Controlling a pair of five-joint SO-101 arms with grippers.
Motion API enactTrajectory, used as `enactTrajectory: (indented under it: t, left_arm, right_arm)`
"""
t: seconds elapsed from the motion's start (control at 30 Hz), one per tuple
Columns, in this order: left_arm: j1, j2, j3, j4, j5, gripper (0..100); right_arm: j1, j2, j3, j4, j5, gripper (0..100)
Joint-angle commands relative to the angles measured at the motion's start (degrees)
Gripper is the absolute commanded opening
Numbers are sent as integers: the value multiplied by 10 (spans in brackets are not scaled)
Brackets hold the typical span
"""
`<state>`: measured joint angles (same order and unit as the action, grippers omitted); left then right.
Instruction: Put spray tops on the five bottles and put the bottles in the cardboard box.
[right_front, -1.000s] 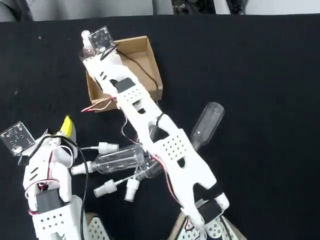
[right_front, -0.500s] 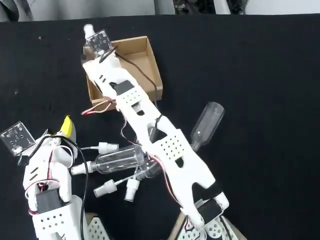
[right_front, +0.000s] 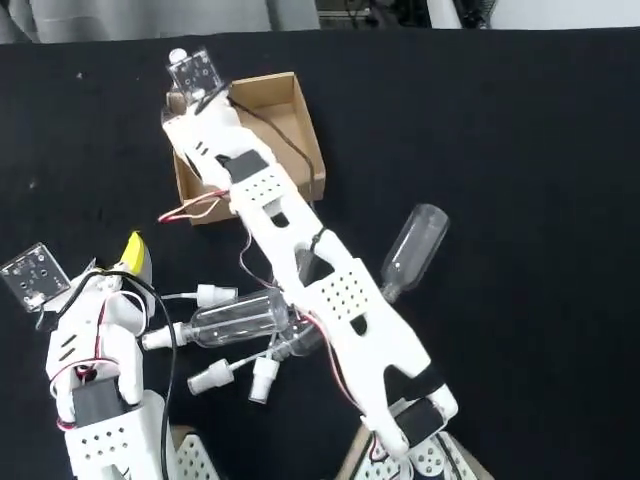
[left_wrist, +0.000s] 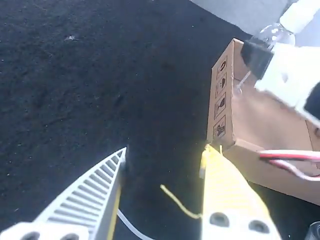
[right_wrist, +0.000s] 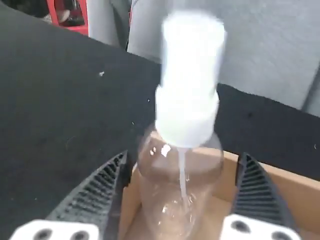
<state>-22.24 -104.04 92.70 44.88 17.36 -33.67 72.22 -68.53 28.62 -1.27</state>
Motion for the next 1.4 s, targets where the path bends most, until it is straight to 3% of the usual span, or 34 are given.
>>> enactTrajectory:
  t: [0.0,0.23,0.63,0.93,1.13,1.37]
  left_arm:
    - [-2,-5,-7,-7,4,216]
    - [-4,-5,-7,-8,4,217]
    - [-5,-5,-7,-8,4,218]
    - [-5,-5,-7,-8,4,221]
    - [-5,-5,-7,-8,4,221]
    - [-5,-5,-7,-8,4,221]
  right_arm:
    - [-12,-7,-79,68,-5,283]
    - [-12,-7,-131,160,-5,280]
    - [-9,-8,-272,433,-1,280]
    - [-6,-14,-273,543,1,283]
    - [6,-59,-273,630,88,283]
    - [33,-102,-273,708,88,283]
